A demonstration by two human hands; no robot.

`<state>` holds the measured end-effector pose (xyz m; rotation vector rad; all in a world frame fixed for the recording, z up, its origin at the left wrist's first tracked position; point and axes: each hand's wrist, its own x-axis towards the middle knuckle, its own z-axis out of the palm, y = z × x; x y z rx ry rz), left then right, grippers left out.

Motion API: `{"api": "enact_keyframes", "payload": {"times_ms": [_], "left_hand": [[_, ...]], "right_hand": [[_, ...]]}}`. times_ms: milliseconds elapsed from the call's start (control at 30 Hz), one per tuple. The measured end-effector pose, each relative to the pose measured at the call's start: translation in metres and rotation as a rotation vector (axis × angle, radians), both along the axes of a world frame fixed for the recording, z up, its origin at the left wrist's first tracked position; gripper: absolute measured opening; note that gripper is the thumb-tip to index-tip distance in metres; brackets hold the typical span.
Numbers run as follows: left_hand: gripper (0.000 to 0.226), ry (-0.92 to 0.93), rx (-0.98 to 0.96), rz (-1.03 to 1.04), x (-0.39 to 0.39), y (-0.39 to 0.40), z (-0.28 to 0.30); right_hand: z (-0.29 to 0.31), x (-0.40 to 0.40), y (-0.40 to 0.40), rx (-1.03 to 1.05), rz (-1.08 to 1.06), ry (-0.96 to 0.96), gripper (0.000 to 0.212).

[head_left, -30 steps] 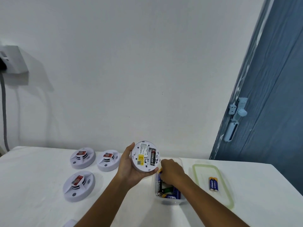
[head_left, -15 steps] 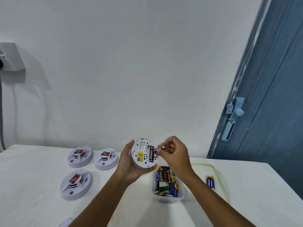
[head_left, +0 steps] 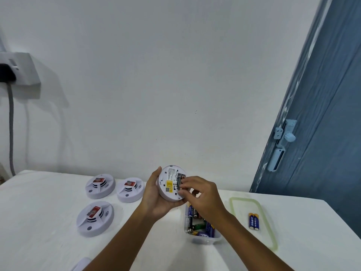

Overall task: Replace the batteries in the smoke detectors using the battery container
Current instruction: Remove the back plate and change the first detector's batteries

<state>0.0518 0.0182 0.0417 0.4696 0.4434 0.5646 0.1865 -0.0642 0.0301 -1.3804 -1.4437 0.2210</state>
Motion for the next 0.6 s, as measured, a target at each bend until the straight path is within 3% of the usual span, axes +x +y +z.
{"api": "enact_keyframes", "payload": {"times_ms": [300, 600], "left_hand": [[0.054, 0.001, -0.035, 0.008, -0.001, 0.002, -0.001], [0.051, -0.014, -0.011, -0.016, -0.002, -0.002, 0.004]], "right_hand": [[0.002, -0.003, 0.006, -0.082, -0.038, 0.041, 0.011], [0.009, 0.001, 0.004, -0.198, -0.161, 0.297, 0.053]]}}
